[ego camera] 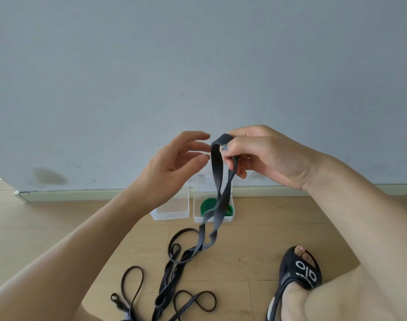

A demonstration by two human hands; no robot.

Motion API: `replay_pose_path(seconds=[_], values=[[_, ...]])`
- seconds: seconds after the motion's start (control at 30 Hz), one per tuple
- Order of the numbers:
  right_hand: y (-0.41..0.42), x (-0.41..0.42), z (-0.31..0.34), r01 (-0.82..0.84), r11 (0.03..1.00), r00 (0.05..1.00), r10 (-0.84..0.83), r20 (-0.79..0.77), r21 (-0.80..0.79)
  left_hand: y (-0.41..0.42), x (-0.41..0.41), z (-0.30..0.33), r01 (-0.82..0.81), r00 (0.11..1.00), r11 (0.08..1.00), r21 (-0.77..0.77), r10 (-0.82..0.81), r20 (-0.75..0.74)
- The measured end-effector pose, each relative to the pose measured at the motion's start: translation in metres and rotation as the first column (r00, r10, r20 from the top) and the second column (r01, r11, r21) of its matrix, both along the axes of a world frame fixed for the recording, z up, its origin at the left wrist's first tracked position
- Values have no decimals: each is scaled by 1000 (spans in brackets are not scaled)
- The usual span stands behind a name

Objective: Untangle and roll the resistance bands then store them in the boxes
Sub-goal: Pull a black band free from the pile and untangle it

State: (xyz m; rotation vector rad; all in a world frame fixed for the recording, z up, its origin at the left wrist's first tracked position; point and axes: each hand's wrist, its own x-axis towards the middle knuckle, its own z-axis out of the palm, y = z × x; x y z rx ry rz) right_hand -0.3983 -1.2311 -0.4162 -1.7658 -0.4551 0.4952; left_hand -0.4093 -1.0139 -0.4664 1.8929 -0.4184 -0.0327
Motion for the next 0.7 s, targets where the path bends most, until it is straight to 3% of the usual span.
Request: replay_pose_path(seconds=[0.37,0.5,0.6,0.7], values=[[-1,1,-1,34,995,999,-33,21,-92,0,2,0,42,999,998,45,-42,-5],[-5,5,-8,184,961,982,-172,77,-208,2,5,6,52,984,985,-162,-78,-159],[-8,5,-9,115,973,991,-99,87,-202,-1,3,7,50,950,971,-235,-119,-287],[-9,3,-11,-27,984,999,21,-34,-178,-5,4,7,-1,934,966,-259,-92,-345]])
